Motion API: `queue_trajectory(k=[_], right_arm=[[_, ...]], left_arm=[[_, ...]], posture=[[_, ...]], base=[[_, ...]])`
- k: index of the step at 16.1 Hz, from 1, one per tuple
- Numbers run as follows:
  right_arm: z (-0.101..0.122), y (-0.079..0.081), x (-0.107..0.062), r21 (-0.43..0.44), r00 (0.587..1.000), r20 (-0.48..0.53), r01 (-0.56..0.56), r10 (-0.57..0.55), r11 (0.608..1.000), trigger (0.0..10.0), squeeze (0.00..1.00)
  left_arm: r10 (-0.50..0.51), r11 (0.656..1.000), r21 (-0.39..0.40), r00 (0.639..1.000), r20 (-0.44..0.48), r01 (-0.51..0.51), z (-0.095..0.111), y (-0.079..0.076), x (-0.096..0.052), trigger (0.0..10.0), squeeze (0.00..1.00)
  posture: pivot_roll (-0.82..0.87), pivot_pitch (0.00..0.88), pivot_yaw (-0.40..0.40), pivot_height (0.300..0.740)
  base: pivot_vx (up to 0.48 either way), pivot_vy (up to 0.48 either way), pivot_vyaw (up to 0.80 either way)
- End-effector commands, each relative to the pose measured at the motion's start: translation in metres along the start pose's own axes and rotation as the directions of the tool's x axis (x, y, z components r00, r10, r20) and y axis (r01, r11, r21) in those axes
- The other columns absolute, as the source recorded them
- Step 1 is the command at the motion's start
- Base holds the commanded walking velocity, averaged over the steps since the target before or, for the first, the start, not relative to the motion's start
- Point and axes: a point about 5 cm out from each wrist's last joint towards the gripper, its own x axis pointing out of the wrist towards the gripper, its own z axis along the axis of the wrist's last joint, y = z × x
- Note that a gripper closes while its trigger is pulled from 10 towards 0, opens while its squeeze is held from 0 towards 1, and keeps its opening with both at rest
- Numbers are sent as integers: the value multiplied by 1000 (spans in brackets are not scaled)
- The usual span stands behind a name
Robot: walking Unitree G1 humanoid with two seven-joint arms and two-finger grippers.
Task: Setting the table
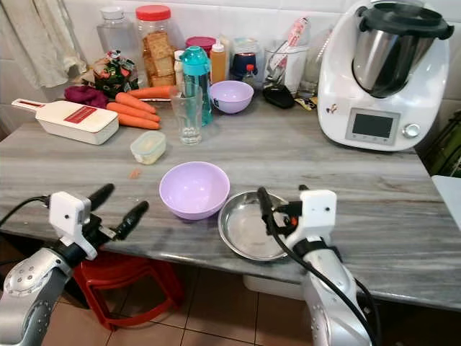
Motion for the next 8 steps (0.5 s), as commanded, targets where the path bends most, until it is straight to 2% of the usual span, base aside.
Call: queue_trajectory(k=[1,2,3,5,8], right_arm=[[10,-2,-2,5,999,44,29,-29,1000,10000,0],[9,-5,-4,15,997,46,62,-63,998,10000,0],[7,-7,-5,30,996,41,77,-78,997,10000,0],[8,-7,-6,21,996,56,75,-76,997,10000,0],[9,-9,-11,24,994,68,88,-90,996,10000,0]], left_arm=[[105,994,10,994,-3,-105,2,10,1,10000,0],[189,982,27,982,-15,-189,1,12,1,10000,0],[235,970,62,972,-10,-234,-3,7,1,10000,0],[263,962,76,965,-6,-262,-4,3,1,10000,0],[307,949,82,952,-22,-304,-8,1,-1,10000,0]], posture=[[-10,0,2,740],[-7,0,8,740],[1,0,9,740],[0,0,13,740],[-2,0,12,740]], base=[[0,0,0],[0,0,0],[0,0,0],[0,0,-522],[0,0,0]])
